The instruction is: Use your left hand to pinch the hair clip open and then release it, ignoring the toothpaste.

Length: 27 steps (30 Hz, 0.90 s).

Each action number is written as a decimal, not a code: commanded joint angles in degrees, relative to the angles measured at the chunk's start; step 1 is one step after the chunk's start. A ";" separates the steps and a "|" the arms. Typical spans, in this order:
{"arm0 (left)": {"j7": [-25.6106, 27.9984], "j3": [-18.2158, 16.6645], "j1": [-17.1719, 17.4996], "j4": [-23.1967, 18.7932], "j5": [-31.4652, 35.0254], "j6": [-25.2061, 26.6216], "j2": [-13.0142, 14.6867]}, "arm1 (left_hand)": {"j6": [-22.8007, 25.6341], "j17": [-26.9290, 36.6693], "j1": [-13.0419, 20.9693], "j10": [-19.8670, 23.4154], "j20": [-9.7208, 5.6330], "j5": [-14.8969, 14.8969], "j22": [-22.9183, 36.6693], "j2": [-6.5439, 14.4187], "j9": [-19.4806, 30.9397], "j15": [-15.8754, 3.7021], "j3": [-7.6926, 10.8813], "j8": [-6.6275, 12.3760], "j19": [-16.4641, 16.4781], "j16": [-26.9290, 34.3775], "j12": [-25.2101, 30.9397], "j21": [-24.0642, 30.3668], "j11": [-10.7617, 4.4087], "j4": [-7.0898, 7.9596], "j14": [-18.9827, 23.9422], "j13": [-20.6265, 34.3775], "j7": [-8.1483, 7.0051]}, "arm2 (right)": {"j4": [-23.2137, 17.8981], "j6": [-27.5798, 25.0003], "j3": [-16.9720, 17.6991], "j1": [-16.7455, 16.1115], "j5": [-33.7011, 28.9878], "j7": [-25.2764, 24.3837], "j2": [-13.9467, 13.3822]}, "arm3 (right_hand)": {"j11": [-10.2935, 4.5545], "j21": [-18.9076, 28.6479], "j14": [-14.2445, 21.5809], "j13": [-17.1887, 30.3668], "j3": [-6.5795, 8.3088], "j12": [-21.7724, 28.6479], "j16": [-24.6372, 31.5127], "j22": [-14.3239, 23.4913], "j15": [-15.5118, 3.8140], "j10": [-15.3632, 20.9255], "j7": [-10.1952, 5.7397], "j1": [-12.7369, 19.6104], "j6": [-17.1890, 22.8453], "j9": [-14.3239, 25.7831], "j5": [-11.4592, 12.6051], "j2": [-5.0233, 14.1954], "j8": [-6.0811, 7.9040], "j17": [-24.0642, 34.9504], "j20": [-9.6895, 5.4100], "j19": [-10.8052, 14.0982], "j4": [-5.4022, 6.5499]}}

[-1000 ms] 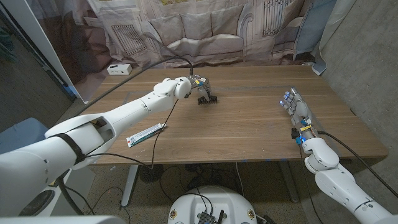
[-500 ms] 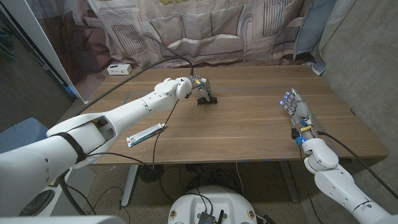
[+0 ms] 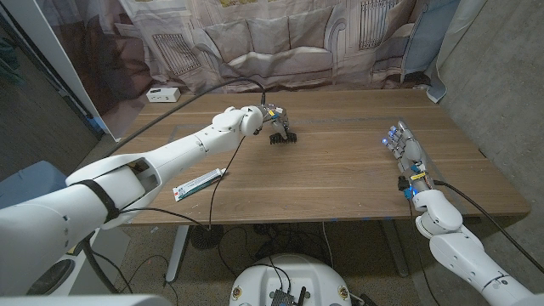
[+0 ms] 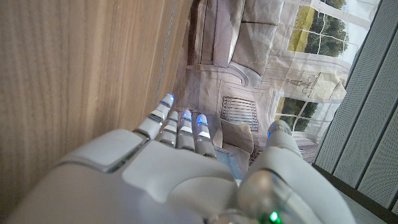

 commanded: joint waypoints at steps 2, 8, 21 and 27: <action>-0.39 0.19 -0.02 -0.14 -0.17 0.06 0.06 | -1.72 0.17 -1.12 -1.84 0.22 0.02 0.25 0.07 0.12 -2.50 0.31 -0.33 -0.60 -0.01 -0.30 -0.04 0.54 0.19 -0.65 0.17 0.22 | -0.42 -0.11 0.14 -0.21 -0.04 -0.13 -0.22 | 0.01 -0.12 0.30 0.21 -0.20 0.08 0.18 0.20 0.08 0.39 0.03 0.30 0.51 0.20 -0.21 -0.01 0.11 0.33 -0.01 0.15 -0.26; -0.38 0.14 0.10 -0.49 -0.10 0.23 0.24 | -3.65 0.23 -1.88 -3.69 0.23 0.00 0.26 0.20 0.11 -2.12 0.26 -0.51 -0.97 -0.14 -0.43 -0.02 0.90 0.41 -1.66 0.15 0.32 | -0.58 -0.16 0.18 -0.25 -0.18 -0.25 -0.28 | 0.05 -0.13 0.31 0.21 -0.21 0.10 0.19 0.20 0.01 0.44 0.02 0.31 0.50 0.20 -0.21 0.00 0.11 0.33 0.01 0.12 -0.26; -1.07 -0.20 -0.02 -0.17 -1.02 -0.24 0.21 | -7.57 0.48 -5.00 -8.68 0.28 -0.16 0.28 0.74 0.11 -1.03 -0.27 -0.39 -2.39 -0.03 -0.66 -0.10 2.58 1.62 -4.23 -0.28 1.33 | -0.83 -0.21 0.19 -0.13 -0.48 -0.39 -0.32 | 0.02 -0.14 0.28 0.21 -0.24 0.08 0.17 0.20 0.05 0.40 0.06 0.34 0.53 0.20 -0.21 0.00 0.12 0.33 0.03 0.11 -0.27; -1.15 -0.55 0.08 -0.13 -1.78 -0.39 0.32 | -9.26 0.56 -7.34 -10.60 0.27 -0.24 0.29 1.03 0.08 -0.03 -0.82 -0.45 -3.28 -0.11 -0.71 -0.17 3.46 2.62 -5.63 -0.69 1.94 | -0.89 -0.32 0.10 -0.09 -0.59 -0.56 -0.24 | 0.19 -0.14 0.26 0.21 -0.26 0.09 0.16 0.20 0.00 0.43 0.01 0.34 0.59 0.20 -0.22 -0.01 0.14 0.33 0.05 0.11 -0.27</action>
